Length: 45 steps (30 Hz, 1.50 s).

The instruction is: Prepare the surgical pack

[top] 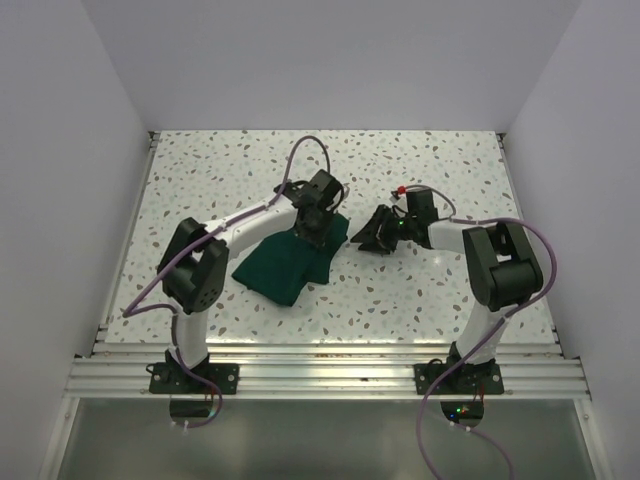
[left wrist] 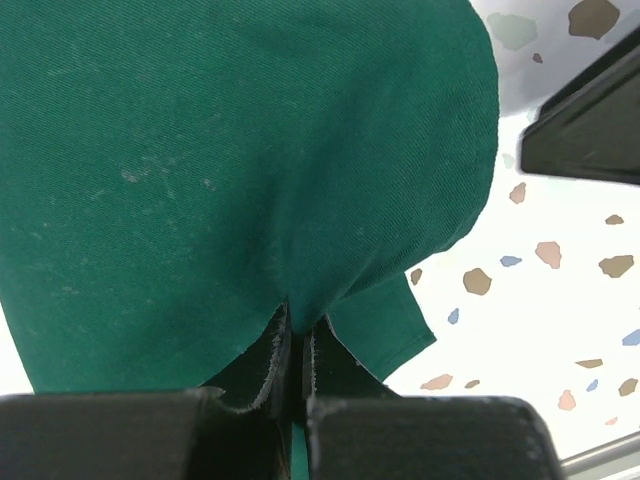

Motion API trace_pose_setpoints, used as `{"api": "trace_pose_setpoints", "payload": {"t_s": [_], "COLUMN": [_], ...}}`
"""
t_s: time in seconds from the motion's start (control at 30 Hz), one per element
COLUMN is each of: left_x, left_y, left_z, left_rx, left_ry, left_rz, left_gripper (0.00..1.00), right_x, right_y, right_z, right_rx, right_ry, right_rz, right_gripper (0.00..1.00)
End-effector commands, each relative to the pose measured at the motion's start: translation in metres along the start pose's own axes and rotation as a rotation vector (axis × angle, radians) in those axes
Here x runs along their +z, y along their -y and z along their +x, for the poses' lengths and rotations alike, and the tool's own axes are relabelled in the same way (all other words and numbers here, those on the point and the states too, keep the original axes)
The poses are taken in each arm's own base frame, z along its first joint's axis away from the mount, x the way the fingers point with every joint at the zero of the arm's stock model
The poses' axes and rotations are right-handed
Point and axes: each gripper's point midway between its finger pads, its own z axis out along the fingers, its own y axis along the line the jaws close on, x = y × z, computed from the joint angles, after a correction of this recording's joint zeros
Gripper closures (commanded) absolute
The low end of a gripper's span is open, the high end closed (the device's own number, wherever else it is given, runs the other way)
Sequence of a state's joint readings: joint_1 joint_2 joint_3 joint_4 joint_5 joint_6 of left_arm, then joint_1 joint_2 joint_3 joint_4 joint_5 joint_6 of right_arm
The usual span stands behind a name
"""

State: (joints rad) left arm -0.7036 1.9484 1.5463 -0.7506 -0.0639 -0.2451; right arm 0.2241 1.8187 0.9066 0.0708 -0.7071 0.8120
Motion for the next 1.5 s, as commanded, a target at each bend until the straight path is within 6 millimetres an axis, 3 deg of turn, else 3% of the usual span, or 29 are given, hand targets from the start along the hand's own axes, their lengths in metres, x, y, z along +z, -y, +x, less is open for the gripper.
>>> {"api": "trace_pose_setpoints", "payload": {"t_s": [0.0, 0.27, 0.6, 0.73, 0.83, 0.87, 0.93, 1.0, 1.13, 1.27, 1.47], "left_x": [-0.027, -0.034, -0.036, -0.038, -0.040, -0.040, -0.041, -0.041, -0.042, -0.042, -0.038], "left_y": [-0.003, 0.003, 0.004, 0.005, 0.004, 0.004, 0.000, -0.006, -0.023, -0.029, -0.020], "left_z": [-0.012, -0.018, -0.014, -0.015, -0.015, -0.015, -0.014, -0.013, -0.013, -0.012, -0.007], "left_rx": [-0.032, -0.038, -0.044, -0.048, -0.045, -0.045, -0.043, -0.044, -0.052, -0.058, -0.056], "left_ry": [0.052, 0.065, 0.063, 0.070, 0.072, 0.072, 0.066, 0.062, 0.061, 0.057, 0.038], "left_rz": [0.024, 0.054, 0.066, 0.068, 0.068, 0.067, 0.058, 0.038, 0.013, 0.012, 0.065], "left_gripper": [1.00, 1.00, 1.00, 1.00, 1.00, 1.00, 1.00, 1.00, 1.00, 1.00, 1.00], "right_x": [0.011, 0.041, 0.037, 0.047, 0.057, 0.058, 0.057, 0.049, 0.032, 0.031, 0.041], "right_y": [-0.018, -0.029, -0.042, -0.035, -0.030, -0.034, -0.020, -0.020, 0.012, 0.031, 0.018], "right_z": [0.004, 0.007, -0.007, -0.008, -0.006, -0.008, -0.003, -0.009, -0.004, 0.000, 0.007], "right_rx": [-0.027, -0.002, -0.007, 0.002, -0.005, -0.015, -0.033, -0.087, -0.240, -0.291, -0.264], "right_ry": [-0.012, 0.031, 0.154, 0.183, 0.177, 0.174, 0.142, 0.167, 0.096, 0.047, 0.035], "right_rz": [-0.063, -0.084, -0.081, -0.030, 0.005, 0.004, 0.077, 0.127, 0.332, 0.405, 0.297], "right_gripper": [0.54, 0.50, 0.50, 0.53, 0.68, 0.84, 0.91, 0.92, 0.93, 0.93, 0.84]}}
